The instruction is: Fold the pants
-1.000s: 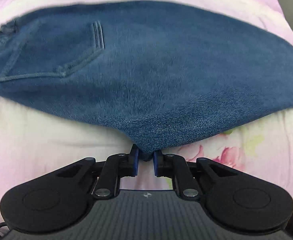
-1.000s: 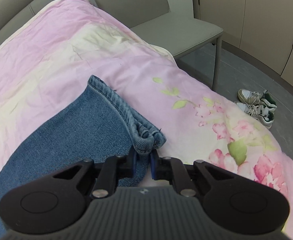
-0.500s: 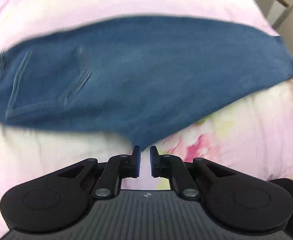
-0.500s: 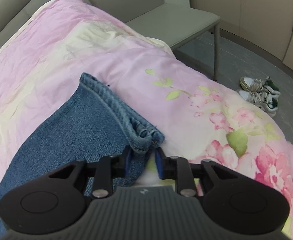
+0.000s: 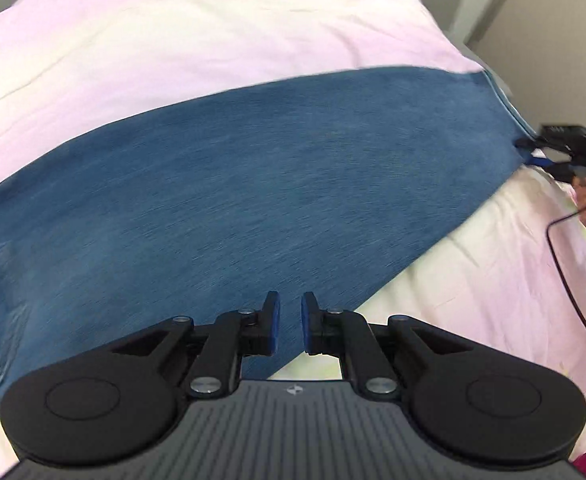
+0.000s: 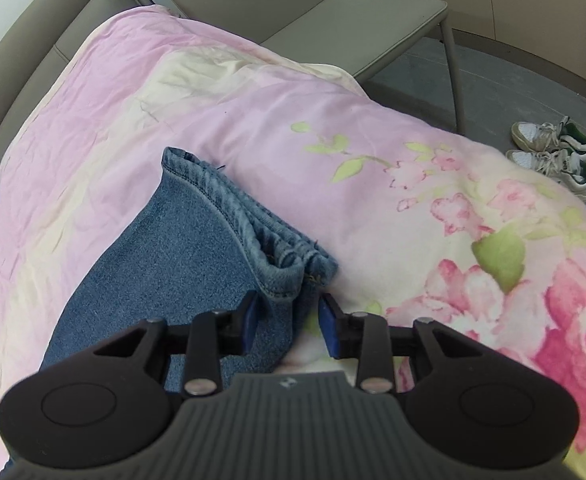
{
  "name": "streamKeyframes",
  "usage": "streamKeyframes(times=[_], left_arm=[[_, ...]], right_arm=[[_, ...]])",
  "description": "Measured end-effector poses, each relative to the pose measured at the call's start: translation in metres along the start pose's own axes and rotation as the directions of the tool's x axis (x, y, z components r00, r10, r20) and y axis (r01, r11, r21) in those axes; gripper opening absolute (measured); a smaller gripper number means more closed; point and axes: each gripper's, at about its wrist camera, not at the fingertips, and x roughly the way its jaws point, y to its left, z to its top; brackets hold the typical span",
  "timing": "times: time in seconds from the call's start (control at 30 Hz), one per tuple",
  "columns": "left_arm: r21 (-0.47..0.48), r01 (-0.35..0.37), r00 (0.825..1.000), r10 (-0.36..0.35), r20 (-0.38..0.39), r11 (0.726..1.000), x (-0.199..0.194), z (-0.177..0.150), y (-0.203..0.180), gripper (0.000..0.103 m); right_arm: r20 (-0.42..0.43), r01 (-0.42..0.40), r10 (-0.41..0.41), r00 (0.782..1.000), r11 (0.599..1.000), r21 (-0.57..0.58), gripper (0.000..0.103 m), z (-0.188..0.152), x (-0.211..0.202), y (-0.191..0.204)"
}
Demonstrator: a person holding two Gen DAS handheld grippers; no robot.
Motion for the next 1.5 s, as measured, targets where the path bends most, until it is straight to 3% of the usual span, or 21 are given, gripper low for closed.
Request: streamKeyframes(times=[0.17,0.37,0.57,0.73,0.93,1.17,1.33,1.5], left_arm=[[0.043,0.046,0.999,-0.045,-0.017,0.998,0.036,0.017,-0.033,0.011],[0.087,0.035,0.999,-0.032,-0.038,0.996,0.067,0.025,-0.053,0.011],[0.082,0.026,0.998,-0.02,-0.067,0.996,0.085,0.027,-0.058,0.011],[0.063,0.042,0.999,-0.04,-0.025,0.997,0.064,0.021,-0.05,0.012],[0.06,0.026,0.998,-0.029,0.053,0.998,0.01,0.003,-0.021,0.013],[0.007,-0.024,0.99,0.023,0.138,1.0,-0.054,-0.016,0.045,0.014],[-0.061,-0.061,0.982,0.07,0.174,0.996,-0.084,-0.036,0.101,0.014],[-0.126,-0.055,0.981,0.077,0.179,0.991,-0.093,-0.051,0.145,0.014]], right_arm=[[0.02,-0.042,0.042,0.999,0.999,0.005,0.032,-0.004,0.009,-0.007],[0.057,-0.035,0.038,0.998,0.998,-0.057,0.014,-0.006,-0.007,0.004],[0.085,-0.069,0.083,0.993,0.986,-0.153,0.009,0.007,-0.049,0.034],[0.134,-0.085,0.128,0.983,0.954,-0.289,0.008,0.008,-0.099,0.086],[0.161,-0.082,0.192,0.968,0.85,-0.521,0.008,-0.021,-0.159,0.181],[0.098,-0.134,0.285,0.953,0.691,-0.711,0.008,-0.095,-0.194,0.298],[-0.001,-0.175,0.297,0.955,0.561,-0.809,0.008,-0.169,-0.181,0.365],[-0.13,-0.232,0.233,0.964,0.489,-0.841,0.008,-0.242,-0.131,0.403]])
